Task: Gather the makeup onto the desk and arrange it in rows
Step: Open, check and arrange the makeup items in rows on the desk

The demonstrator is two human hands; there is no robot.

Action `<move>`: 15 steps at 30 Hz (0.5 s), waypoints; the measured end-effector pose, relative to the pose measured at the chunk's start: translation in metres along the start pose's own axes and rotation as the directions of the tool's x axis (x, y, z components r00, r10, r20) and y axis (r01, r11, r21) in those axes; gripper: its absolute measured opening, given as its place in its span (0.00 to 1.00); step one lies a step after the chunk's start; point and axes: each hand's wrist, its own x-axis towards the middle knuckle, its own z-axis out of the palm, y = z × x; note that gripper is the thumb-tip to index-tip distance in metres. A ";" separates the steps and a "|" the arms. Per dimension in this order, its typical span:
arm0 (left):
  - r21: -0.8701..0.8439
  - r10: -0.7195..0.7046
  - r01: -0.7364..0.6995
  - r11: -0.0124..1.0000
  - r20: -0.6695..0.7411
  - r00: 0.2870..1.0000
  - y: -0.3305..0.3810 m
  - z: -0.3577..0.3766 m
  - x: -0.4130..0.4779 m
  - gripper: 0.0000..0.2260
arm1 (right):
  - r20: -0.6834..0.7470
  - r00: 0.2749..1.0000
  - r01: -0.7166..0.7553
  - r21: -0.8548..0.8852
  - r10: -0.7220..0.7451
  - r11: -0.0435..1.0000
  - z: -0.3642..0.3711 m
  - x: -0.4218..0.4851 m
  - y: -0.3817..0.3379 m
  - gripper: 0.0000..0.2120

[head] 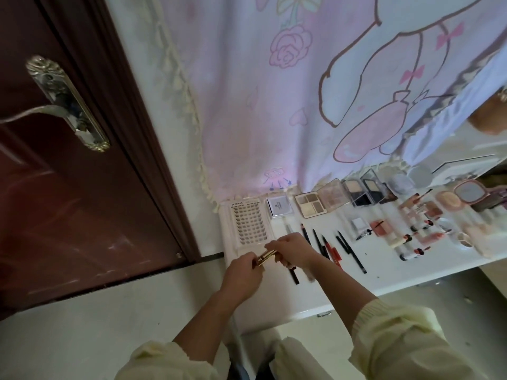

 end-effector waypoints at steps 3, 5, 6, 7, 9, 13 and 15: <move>0.017 0.025 -0.024 1.000 -0.048 0.999 0.009 -0.002 0.000 0.07 | -0.041 0.997 0.063 -0.044 -0.065 0.997 -0.005 -0.001 -0.001 0.21; 0.047 0.050 -0.047 0.998 -0.080 0.996 0.014 -0.003 -0.001 0.05 | -0.060 0.993 0.094 -0.066 -0.098 0.993 -0.008 -0.003 -0.002 0.23; 0.053 0.061 -0.057 0.997 -0.087 0.994 0.016 -0.004 -0.002 0.05 | -0.063 0.992 0.106 -0.066 -0.110 0.992 -0.010 -0.004 -0.003 0.23; 0.054 0.073 -0.069 0.996 -0.089 0.993 0.020 -0.004 -0.003 0.04 | -0.060 0.991 0.115 -0.061 -0.118 0.992 -0.013 -0.005 -0.003 0.23; 0.062 0.099 -0.094 0.994 -0.088 0.991 0.025 -0.004 -0.006 0.05 | -0.045 0.989 0.137 -0.044 -0.139 0.990 -0.019 -0.008 -0.002 0.21; 0.087 0.147 -0.140 0.986 -0.084 0.986 0.033 -0.002 -0.011 0.10 | -0.034 0.988 0.151 -0.034 -0.152 0.988 -0.028 -0.013 0.002 0.19; 0.065 0.159 -0.155 0.986 -0.061 0.985 0.033 -0.001 -0.011 0.11 | -0.025 0.990 0.138 -0.008 -0.138 0.990 -0.032 -0.014 0.004 0.20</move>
